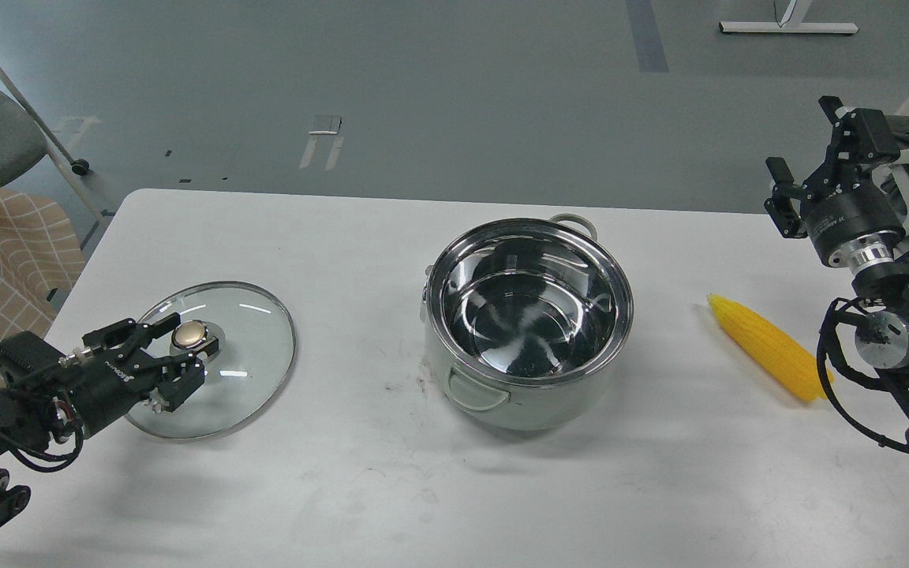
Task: Open pot and put corn in
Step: 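Release the lid and raise the left gripper away, then lower the right gripper onto the yellow corn cob and grasp it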
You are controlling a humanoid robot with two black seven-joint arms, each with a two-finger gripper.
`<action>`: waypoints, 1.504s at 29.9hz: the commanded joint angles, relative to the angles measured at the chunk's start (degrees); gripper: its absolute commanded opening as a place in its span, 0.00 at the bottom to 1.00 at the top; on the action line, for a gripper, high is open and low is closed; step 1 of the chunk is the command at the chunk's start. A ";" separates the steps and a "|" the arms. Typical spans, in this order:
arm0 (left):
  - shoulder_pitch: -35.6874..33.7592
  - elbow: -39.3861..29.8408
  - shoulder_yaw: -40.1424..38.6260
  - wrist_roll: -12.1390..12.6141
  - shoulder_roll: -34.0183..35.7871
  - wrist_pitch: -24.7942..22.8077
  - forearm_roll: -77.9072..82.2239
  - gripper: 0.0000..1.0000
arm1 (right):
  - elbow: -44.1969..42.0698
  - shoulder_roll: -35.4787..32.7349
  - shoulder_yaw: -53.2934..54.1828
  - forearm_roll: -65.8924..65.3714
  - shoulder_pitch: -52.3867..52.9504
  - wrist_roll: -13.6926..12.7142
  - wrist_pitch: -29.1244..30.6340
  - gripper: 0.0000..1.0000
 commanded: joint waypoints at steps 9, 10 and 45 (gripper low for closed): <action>-7.45 -8.54 -0.80 0.01 5.60 0.01 -15.57 0.95 | 0.53 -2.89 -0.20 -0.43 0.41 0.00 0.35 1.00; -9.29 -10.12 -0.80 0.01 6.82 -0.99 -18.90 0.95 | 1.23 -4.03 -0.90 -1.83 0.59 0.00 0.35 1.00; -26.97 -10.31 -11.17 0.01 -2.92 -49.43 -97.86 0.96 | 8.01 -23.47 -31.84 -85.69 5.77 0.00 -7.38 1.00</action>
